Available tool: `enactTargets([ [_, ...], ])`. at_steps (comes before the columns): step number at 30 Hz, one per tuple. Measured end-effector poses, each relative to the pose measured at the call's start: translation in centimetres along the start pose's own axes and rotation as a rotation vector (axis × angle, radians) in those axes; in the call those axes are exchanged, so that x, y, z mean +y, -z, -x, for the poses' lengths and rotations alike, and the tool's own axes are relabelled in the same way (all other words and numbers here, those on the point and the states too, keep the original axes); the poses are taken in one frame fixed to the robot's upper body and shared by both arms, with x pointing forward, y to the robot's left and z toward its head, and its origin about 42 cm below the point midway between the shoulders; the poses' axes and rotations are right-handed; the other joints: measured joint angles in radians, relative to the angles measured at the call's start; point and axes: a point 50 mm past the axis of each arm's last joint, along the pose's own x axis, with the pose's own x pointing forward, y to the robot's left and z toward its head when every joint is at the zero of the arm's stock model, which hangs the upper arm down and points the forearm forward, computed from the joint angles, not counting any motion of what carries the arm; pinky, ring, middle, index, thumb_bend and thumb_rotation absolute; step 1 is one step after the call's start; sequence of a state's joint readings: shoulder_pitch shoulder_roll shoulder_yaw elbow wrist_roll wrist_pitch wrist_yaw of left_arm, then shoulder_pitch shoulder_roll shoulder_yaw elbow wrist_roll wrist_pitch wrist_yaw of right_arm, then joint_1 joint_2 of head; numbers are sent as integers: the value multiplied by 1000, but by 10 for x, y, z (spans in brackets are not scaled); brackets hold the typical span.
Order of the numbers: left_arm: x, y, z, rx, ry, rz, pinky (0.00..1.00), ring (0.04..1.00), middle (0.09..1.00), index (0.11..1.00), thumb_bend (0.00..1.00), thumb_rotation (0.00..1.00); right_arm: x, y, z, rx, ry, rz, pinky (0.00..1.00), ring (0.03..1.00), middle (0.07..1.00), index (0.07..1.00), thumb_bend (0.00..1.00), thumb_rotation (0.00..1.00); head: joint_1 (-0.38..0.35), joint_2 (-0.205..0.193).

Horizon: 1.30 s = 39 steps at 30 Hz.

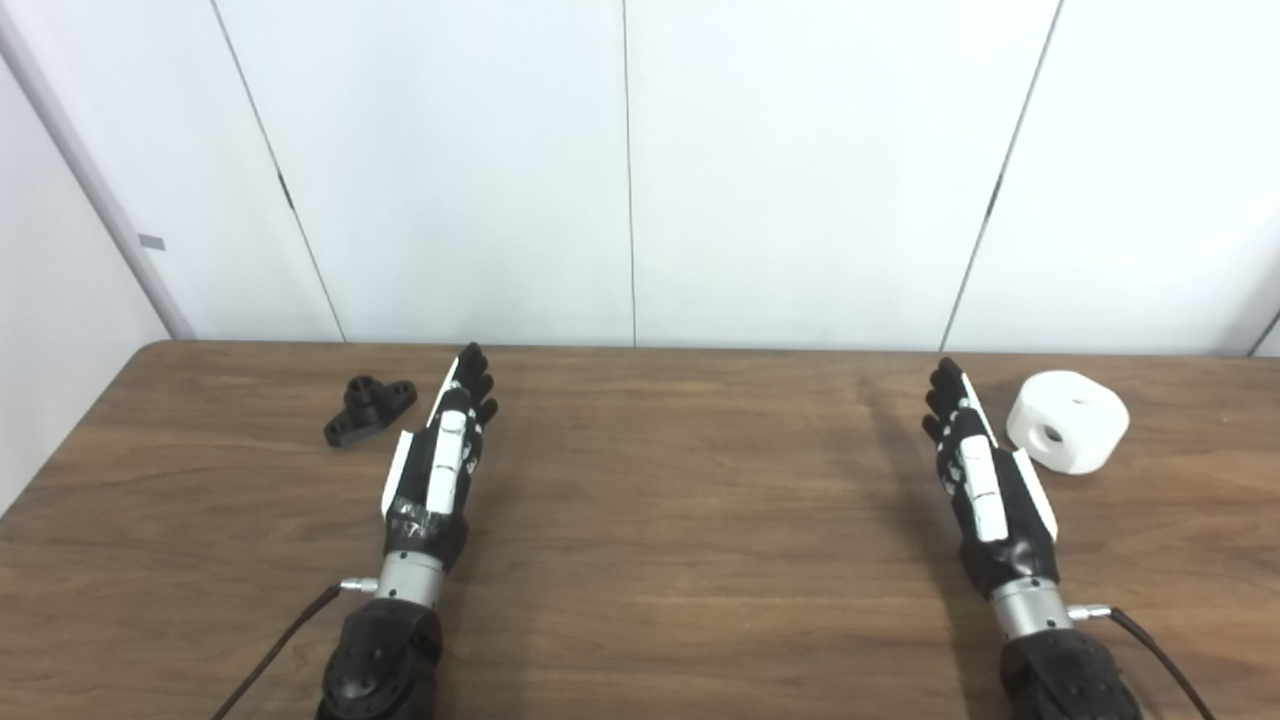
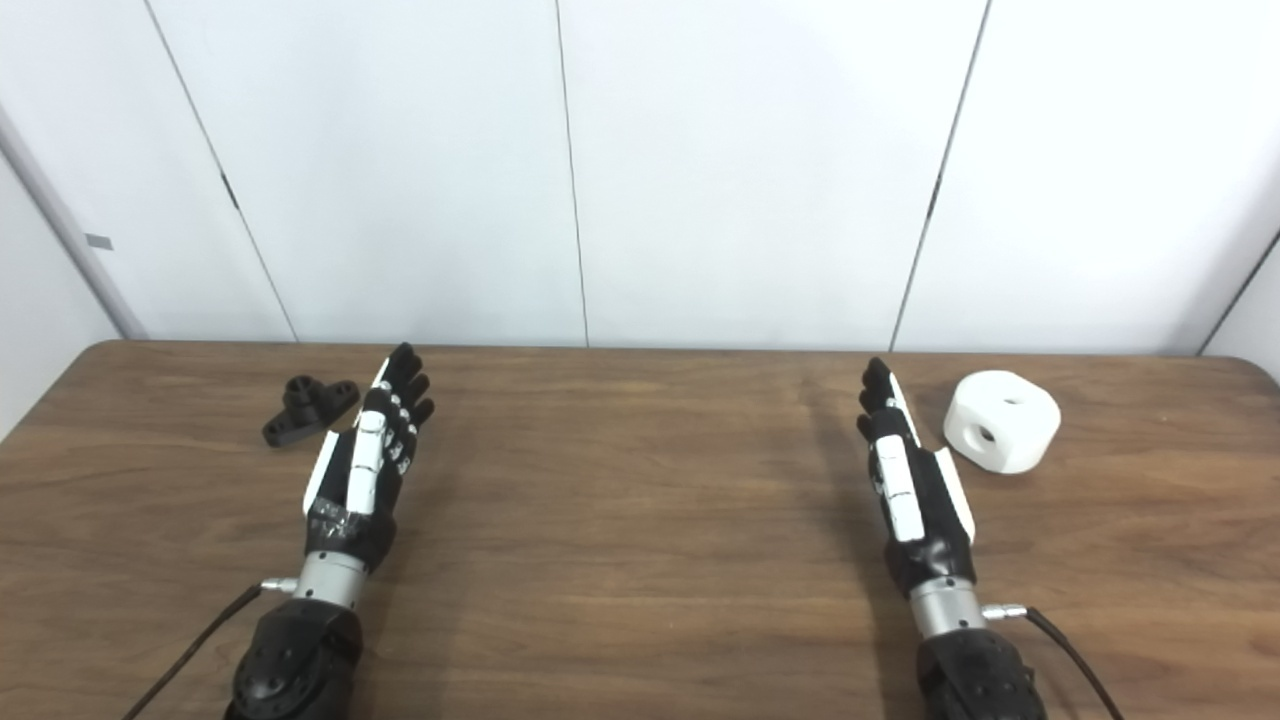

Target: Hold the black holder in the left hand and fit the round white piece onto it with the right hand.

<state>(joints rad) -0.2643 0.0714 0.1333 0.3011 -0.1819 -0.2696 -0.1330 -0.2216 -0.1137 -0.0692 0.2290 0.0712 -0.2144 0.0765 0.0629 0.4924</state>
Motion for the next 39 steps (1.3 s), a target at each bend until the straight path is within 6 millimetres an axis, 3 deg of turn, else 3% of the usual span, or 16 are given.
enactTargets([
  [9,6,0,4,64,-38,118,1000,1000,1000,1000,585,920,1,-1,0,2,1,-2,1000,1000,1000,1000,471,1000,2,3],
  [14,3,-1,4,53,-19,32,1000,1000,1000,1000,610,836,1,-1,0,9,3,1,1000,1000,1000,1000,463,1000,5,6],
  [26,1,0,3,45,-13,9,976,995,1000,1000,591,830,1,-1,1,10,3,1,1000,1000,1000,1000,459,1000,15,8],
  [30,1,-1,3,47,1,-18,971,987,997,1000,518,671,1,-1,1,9,3,0,1000,1000,1000,1000,450,1000,24,3],
  [33,0,-4,7,48,12,-140,884,930,944,944,614,513,1,-1,0,8,2,-4,1000,1000,1000,1000,453,1000,44,-3],
  [36,3,-8,10,42,11,-272,831,892,909,912,644,360,2,-1,-1,6,0,-7,1000,1000,1000,1000,420,1000,72,-8],
  [39,11,-11,16,44,-7,-358,802,861,878,896,690,303,1,-1,-1,6,0,-5,1000,1000,1000,1000,431,1000,95,-11],
])
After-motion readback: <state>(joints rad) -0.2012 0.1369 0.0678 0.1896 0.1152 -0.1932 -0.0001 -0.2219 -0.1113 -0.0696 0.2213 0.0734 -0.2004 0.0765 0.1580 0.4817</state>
